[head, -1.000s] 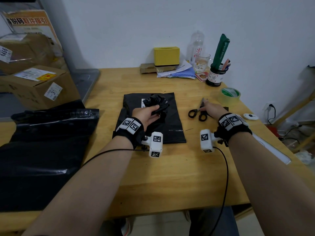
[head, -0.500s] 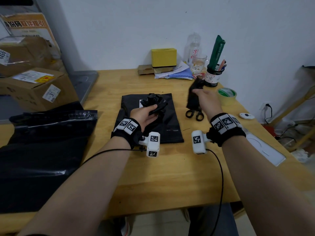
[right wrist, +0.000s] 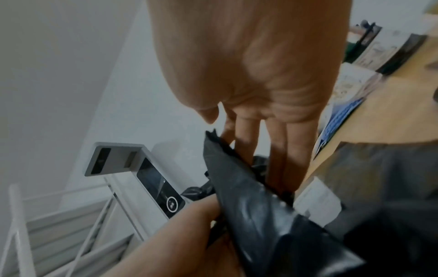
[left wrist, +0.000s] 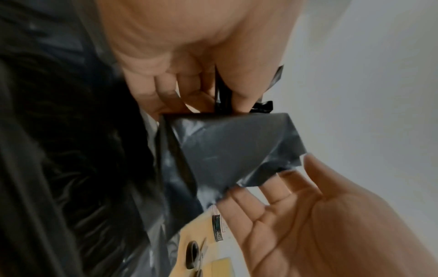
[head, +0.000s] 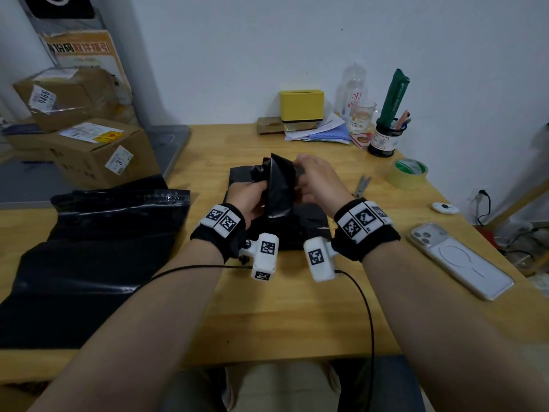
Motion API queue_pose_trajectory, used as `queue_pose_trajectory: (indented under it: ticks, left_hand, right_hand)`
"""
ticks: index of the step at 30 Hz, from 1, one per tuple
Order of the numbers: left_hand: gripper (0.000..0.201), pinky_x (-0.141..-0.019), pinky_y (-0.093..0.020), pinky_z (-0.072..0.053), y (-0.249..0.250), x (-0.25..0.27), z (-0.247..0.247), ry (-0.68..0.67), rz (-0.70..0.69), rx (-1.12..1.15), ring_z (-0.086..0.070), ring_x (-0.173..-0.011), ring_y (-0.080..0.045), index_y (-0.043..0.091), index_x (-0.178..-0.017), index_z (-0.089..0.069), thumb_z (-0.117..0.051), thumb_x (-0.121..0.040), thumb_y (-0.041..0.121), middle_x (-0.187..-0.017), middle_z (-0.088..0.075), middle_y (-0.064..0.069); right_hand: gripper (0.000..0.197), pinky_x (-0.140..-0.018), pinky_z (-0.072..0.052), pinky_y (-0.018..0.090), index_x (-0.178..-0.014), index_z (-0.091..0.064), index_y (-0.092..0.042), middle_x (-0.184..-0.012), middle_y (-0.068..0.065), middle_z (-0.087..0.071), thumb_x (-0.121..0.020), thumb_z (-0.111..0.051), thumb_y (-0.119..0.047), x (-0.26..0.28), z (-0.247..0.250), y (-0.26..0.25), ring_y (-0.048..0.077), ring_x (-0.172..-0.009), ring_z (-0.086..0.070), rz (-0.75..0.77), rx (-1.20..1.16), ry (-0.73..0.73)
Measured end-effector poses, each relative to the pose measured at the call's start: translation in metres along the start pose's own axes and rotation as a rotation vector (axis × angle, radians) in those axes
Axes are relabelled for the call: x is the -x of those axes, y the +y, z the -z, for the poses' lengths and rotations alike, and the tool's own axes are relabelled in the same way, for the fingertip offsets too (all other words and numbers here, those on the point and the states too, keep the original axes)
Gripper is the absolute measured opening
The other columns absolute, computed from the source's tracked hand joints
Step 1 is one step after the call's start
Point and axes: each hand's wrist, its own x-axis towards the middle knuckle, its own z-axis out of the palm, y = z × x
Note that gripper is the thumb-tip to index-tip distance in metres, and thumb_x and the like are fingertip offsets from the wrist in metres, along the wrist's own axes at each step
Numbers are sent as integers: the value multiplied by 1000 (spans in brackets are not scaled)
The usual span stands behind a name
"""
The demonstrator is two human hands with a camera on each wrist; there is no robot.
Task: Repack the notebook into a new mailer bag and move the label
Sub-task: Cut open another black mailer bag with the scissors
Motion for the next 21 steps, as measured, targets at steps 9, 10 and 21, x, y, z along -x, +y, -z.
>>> queue_pose_trajectory:
  ticks: [9,10,21]
  left_hand:
    - [14,-70,-37,-53,5,12,4,17,-234,-294,-67,-80,-31,4,-96,-73,-62,-91,12,-88,-71,-17]
    - [13,-67,-32,-50,4,13,4,10,-271,-325,-65,-75,-27,7,-92,-73,-61,-92,12,-84,-70,-13]
    - [21,-61,-31,-45,6,28,4,-171,-215,-449,-59,-68,-25,-2,-98,-72,-63,-95,17,-82,-66,-16]
  right_hand:
    - [42,-76,-64,42,-104,-68,-9,-106,10,-73,-83,-81,-43,14,-13,3,28,-84,-76,-154,90,-131]
    - [45,-73,-65,41,-107,-67,-7,-107,11,-73,-82,-82,-42,16,-12,2,29,-82,-77,-167,72,-129]
    - [25,-48,-33,25,-94,-65,-11,-87,10,-69,-79,-84,-19,14,-2,14,19,-61,-57,-222,-268,-2]
